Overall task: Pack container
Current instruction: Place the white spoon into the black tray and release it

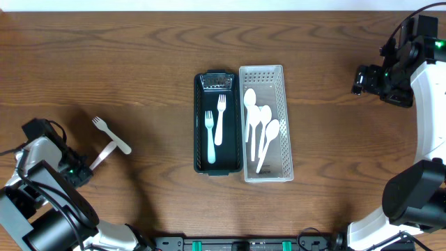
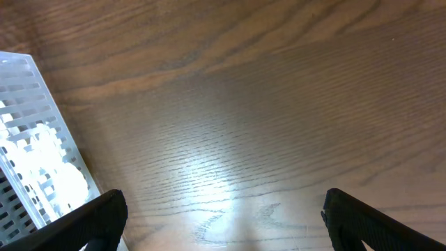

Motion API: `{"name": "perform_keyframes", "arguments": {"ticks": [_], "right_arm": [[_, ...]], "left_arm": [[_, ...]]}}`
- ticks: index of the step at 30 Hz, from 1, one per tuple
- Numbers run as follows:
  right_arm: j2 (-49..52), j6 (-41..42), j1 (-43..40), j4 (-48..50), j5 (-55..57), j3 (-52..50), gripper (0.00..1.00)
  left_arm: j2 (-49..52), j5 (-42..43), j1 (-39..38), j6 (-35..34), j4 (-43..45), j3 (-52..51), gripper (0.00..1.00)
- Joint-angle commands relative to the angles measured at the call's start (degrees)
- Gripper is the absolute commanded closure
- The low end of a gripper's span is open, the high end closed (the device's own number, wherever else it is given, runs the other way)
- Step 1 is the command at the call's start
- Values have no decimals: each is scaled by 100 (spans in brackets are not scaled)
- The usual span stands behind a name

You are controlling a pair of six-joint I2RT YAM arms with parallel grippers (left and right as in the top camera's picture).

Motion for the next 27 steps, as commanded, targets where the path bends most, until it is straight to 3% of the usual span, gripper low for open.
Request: {"name": "perform_keyframes", "arguments": {"ticks": [1,10,17,22,27], "right_arm": [[52,68,-4,0,-20,31,7],[52,68,-4,151,-20,31,6],[52,70,-4,258,-22,31,6],[52,70,-4,258,-22,31,6],[52,68,-4,258,-22,31,6]], "left_arm": [[-138,400,7,1113,24,496,92],[-1266,450,-1023,3056,-457,1930,93],[-1609,1078,-2885,5198,-448,2726,93],[-1541,1023,-4424,6933,-205,2761,93],[-1143,452,-5549,7652,-7,2761,94]]}}
